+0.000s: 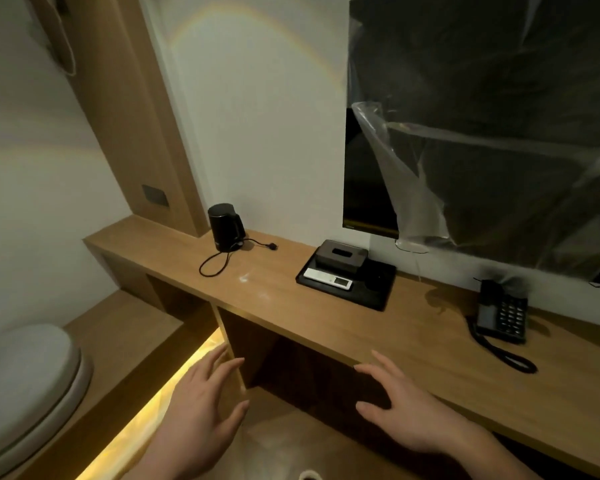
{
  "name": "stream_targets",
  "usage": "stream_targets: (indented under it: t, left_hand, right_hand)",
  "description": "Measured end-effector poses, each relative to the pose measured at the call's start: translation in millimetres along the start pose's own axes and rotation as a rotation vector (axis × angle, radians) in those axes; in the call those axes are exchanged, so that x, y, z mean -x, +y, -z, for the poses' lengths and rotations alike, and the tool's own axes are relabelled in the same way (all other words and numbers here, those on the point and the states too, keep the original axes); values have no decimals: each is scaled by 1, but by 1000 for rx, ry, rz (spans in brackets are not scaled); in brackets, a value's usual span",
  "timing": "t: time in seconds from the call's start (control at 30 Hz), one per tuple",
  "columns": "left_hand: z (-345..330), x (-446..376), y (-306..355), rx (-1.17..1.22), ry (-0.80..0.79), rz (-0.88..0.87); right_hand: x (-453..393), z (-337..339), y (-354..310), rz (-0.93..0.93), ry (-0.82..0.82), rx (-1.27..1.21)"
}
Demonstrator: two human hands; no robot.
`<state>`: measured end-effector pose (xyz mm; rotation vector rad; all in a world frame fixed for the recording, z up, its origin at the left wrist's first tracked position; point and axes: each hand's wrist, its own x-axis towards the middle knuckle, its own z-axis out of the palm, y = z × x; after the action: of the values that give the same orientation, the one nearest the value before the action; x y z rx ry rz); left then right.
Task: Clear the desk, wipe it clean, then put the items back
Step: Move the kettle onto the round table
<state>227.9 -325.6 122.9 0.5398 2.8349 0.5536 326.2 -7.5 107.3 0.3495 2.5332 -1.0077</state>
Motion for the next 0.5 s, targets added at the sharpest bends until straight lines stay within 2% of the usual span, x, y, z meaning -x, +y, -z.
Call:
stream_targets:
  t: [0.17,0.5]
  left_hand:
    - [8,-70,-25,-5,-9,6]
    - [35,-230,-119,-86,-48,144]
  right_hand:
    - [-81,4,-18,31,10,14]
    - [-280,24,-89,51,-100,71]
